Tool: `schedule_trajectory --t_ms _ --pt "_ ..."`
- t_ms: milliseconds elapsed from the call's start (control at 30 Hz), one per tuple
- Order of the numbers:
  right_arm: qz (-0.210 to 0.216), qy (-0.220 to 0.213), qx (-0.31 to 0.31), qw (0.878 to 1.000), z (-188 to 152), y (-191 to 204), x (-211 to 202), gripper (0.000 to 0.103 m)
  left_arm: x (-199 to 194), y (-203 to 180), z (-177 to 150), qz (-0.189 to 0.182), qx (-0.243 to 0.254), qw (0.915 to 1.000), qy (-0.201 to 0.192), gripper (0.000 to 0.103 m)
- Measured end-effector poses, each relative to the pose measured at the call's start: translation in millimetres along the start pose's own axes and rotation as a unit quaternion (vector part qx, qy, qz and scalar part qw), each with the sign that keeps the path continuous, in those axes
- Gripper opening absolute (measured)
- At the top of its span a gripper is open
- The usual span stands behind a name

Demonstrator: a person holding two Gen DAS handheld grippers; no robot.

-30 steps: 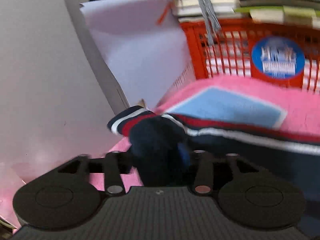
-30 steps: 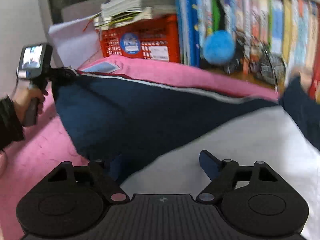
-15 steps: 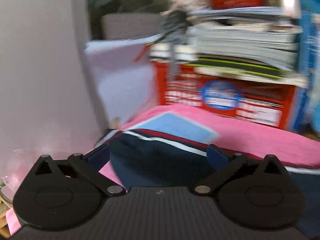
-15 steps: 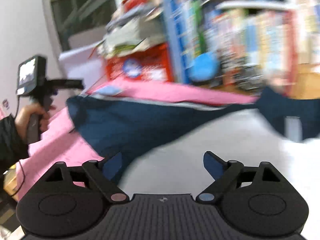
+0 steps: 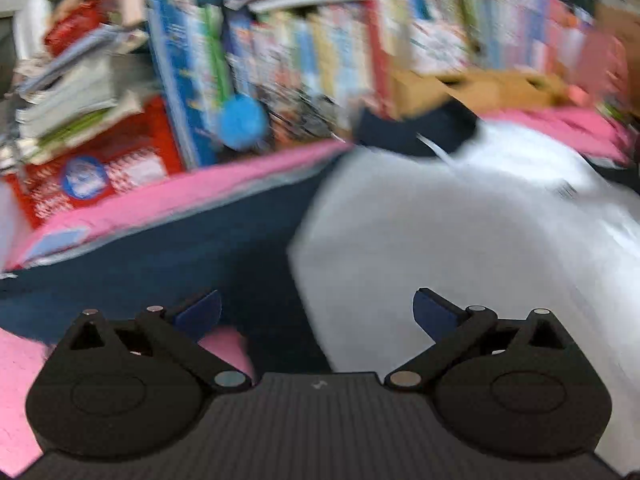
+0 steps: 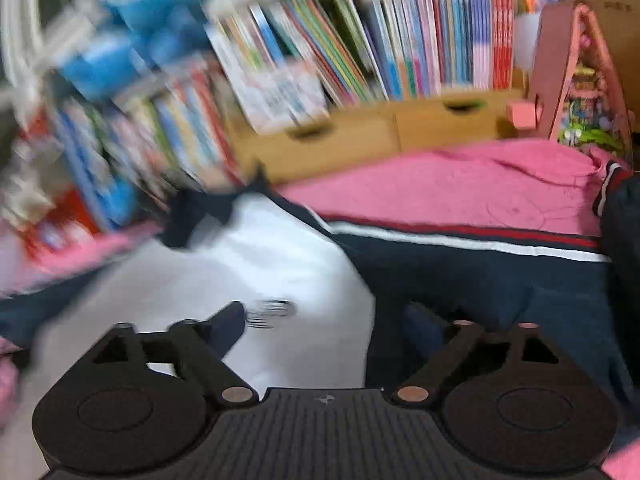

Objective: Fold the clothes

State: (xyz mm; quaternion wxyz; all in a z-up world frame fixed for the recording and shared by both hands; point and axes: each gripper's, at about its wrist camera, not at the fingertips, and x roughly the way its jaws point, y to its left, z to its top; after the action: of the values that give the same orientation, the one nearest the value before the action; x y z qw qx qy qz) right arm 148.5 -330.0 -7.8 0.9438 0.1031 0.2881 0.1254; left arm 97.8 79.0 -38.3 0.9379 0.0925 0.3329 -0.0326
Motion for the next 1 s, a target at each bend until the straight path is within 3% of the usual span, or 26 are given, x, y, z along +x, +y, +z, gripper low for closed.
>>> schedule_trajectory --t_ms 133,267,400,500,700,800,867,1000 --pt "0.051 -0.006 -0.061 0.997 -37.3 21.2 -49.2 0.091 -21.4 12.2 -29.2 -0.025 -0.019 0.9994 0.016 0.103" --pt "0.111 0.006 -0.114 0.987 -80.7 58.7 -76.2 0.091 -47.9 26.8 -56.6 -0.076 -0.018 0.9967 0.023 0.103" --pt "0.161 0.022 -0.170 0.972 -117.5 103.9 -84.0 0.091 -66.0 19.2 -76.3 -0.035 0.029 0.9984 0.035 0.103" --pt "0.186 0.025 -0.237 0.953 -141.7 146.3 -87.2 0.091 -73.2 31.2 -84.6 0.000 0.025 0.9990 0.038 0.103" --pt "0.223 0.010 -0.351 0.909 -182.5 216.2 -91.2 0.102 -89.4 50.0 -91.1 0.072 0.011 0.9965 0.041 0.103" --pt "0.230 0.008 -0.363 0.903 -185.2 220.2 -92.7 0.103 -106.2 46.3 -84.8 0.051 0.009 0.9986 0.013 0.103" --pt "0.235 0.007 -0.371 0.898 -187.1 222.8 -93.7 0.103 -118.7 37.0 -73.2 0.011 0.003 0.9996 -0.027 0.103" --pt "0.244 0.004 -0.387 0.889 -190.8 228.1 -95.8 0.103 -111.1 6.9 -42.7 -0.040 -0.006 0.9968 -0.069 0.103"
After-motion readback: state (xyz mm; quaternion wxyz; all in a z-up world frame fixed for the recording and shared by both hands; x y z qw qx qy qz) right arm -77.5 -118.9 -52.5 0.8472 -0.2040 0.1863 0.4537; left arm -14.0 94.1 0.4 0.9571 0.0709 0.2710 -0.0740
